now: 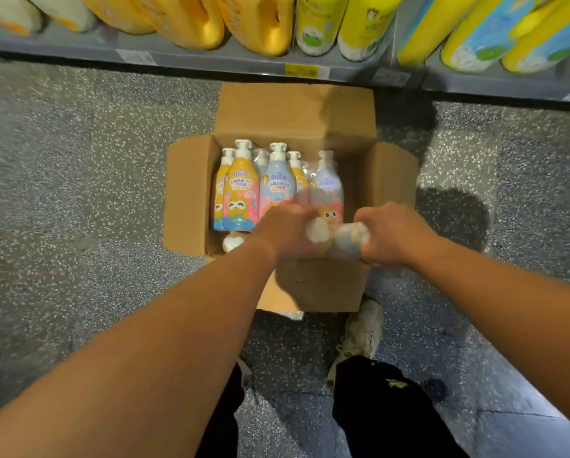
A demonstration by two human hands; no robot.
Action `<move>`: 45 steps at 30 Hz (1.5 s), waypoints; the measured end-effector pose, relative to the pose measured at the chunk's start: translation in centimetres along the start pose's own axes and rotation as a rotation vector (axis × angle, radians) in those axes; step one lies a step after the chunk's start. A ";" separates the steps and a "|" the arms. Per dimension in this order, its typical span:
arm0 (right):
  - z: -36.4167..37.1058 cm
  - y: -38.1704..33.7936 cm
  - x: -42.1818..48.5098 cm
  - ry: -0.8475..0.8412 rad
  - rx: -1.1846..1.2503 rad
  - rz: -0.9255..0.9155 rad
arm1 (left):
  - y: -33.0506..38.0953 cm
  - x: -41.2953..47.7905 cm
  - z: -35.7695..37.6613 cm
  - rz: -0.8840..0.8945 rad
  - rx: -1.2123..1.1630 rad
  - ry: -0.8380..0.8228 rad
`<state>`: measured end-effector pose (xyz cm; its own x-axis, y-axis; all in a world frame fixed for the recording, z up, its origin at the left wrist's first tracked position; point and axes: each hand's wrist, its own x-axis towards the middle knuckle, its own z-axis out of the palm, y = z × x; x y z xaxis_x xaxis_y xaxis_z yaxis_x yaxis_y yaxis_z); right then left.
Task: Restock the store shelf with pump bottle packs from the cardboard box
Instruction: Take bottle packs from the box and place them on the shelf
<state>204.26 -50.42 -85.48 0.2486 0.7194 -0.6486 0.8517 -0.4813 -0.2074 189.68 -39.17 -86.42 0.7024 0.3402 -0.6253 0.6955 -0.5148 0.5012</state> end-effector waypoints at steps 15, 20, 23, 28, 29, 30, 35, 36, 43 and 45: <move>-17.7 -5.8 -7.2 0.283 0.718 0.067 | 5.2 -10.6 -16.0 0.048 -0.837 0.291; -23.1 -8.1 -8.7 0.359 0.944 0.031 | 6.4 -13.0 -20.7 0.095 -1.003 0.373; -25.5 -9.3 -9.2 0.329 1.004 0.028 | 6.5 -13.9 -22.5 0.081 -1.023 0.443; -29.8 -10.8 -10.6 0.282 1.107 0.010 | 8.2 -15.5 -26.0 0.180 -0.834 0.453; -30.6 -11.0 -11.0 0.277 1.135 0.013 | 8.8 -15.9 -26.7 0.201 -0.789 0.458; -31.4 -11.2 -11.5 0.276 1.151 0.013 | 9.2 -16.1 -27.2 0.227 -0.738 0.470; -34.8 -12.0 -12.5 0.287 1.097 -0.014 | 10.9 -16.9 -28.9 0.342 -0.620 0.517; -35.3 -12.1 -12.8 0.295 1.065 -0.016 | 11.1 -17.0 -29.2 0.348 -0.574 0.538; -38.3 -12.4 -14.6 0.343 1.099 -0.141 | 12.9 -18.1 -31.3 0.347 -0.753 0.647; -39.2 -11.9 -15.0 0.253 1.178 -0.263 | 13.7 -19.0 -32.3 0.320 -0.859 0.664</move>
<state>208.51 -35.84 -44.64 0.3265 0.8761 -0.3548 -0.0141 -0.3709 -0.9286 190.72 -27.26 -48.31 0.6303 0.7721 -0.0812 0.1630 -0.0294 0.9862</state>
